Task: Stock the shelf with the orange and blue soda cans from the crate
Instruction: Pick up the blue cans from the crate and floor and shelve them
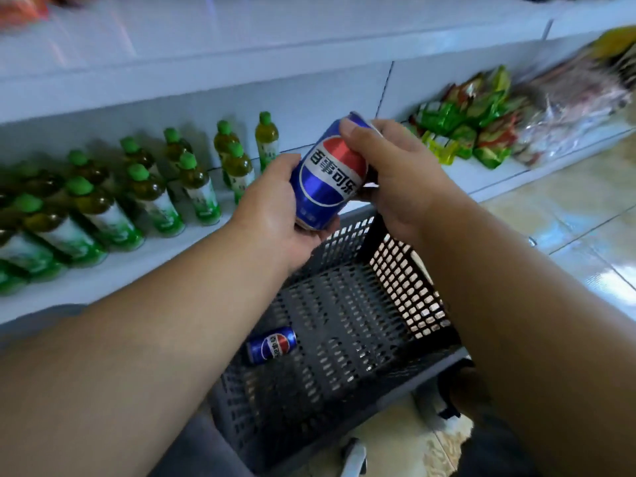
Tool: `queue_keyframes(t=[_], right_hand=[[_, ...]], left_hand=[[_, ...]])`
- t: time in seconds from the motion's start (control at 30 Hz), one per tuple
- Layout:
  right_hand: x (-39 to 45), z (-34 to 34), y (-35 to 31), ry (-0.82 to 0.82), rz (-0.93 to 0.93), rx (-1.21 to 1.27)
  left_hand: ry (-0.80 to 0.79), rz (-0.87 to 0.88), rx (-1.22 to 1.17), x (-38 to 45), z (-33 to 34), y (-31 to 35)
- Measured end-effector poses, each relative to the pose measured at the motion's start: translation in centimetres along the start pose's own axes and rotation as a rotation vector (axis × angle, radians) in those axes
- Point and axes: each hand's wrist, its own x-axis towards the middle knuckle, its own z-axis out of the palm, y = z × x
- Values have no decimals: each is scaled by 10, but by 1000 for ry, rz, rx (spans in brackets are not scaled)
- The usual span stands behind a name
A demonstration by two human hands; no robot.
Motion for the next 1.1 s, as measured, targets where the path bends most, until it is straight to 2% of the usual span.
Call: queue_keyframes(t=[0.17, 0.27, 0.37, 0.47, 0.63, 0.8, 1.0, 1.1], right_hand=[[-15, 28, -44, 9, -132, -118], [-17, 49, -56, 83, -166, -210], [-17, 70, -58, 170, -205, -243], [-12, 88, -53, 187, -258, -246], [-1, 105, -58, 214, -287, -382], [25, 111, -83, 232, -338, -393], [70, 106, -102, 151, -372, -296], [108, 100, -108, 140, -372, -272]], left_hand=[[-74, 28, -45, -22, -10, 31], [-96, 36, -161, -29, -15, 43], [-95, 87, -315, -30, -17, 55], [-137, 109, -470, -31, -18, 68], [-153, 174, -483, -25, -10, 90], [-92, 321, -303, -17, 6, 119], [121, 723, 353, 11, 10, 157], [111, 792, 592, 32, 14, 187]])
